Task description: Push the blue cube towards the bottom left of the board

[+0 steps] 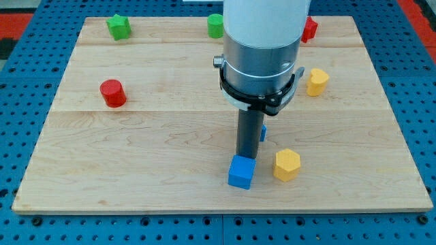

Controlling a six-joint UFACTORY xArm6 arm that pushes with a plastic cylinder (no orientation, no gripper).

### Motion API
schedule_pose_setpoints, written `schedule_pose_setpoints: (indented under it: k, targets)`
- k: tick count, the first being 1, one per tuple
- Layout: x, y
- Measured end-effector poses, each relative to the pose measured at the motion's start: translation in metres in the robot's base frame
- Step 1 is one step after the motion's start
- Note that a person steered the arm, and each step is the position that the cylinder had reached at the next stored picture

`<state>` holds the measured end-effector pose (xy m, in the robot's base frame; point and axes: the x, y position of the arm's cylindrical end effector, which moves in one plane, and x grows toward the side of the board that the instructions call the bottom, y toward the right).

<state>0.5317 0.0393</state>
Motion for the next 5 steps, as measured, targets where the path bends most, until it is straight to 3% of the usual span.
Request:
schedule_pose_setpoints:
  k: [2,4,5]
  targets:
    - [0.023,0.023]
    - [0.048,-0.023]
    - [0.063,0.014]
